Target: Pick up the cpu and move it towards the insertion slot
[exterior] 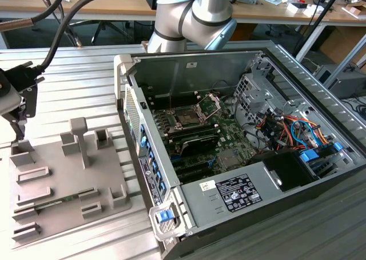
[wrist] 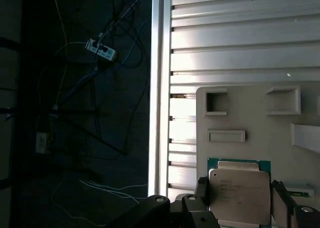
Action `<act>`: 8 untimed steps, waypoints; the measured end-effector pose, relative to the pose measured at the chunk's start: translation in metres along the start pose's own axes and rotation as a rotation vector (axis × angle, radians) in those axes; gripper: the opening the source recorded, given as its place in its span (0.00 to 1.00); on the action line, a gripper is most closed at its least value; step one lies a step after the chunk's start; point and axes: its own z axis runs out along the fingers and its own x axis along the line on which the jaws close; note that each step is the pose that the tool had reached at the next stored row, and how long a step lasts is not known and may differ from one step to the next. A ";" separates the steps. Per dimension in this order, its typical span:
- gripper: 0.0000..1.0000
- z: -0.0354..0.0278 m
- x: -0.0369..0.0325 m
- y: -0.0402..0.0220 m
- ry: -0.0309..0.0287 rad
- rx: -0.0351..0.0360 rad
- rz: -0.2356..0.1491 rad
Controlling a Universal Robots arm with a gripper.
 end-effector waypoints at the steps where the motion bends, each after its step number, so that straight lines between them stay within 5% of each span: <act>1: 0.55 -0.0018 0.0000 0.0001 0.0001 0.0000 0.000; 3: 0.55 -0.0106 0.0000 0.0003 0.0001 -0.0002 -0.002; 8: 0.55 -0.0148 0.0000 0.0004 0.0001 -0.0003 -0.003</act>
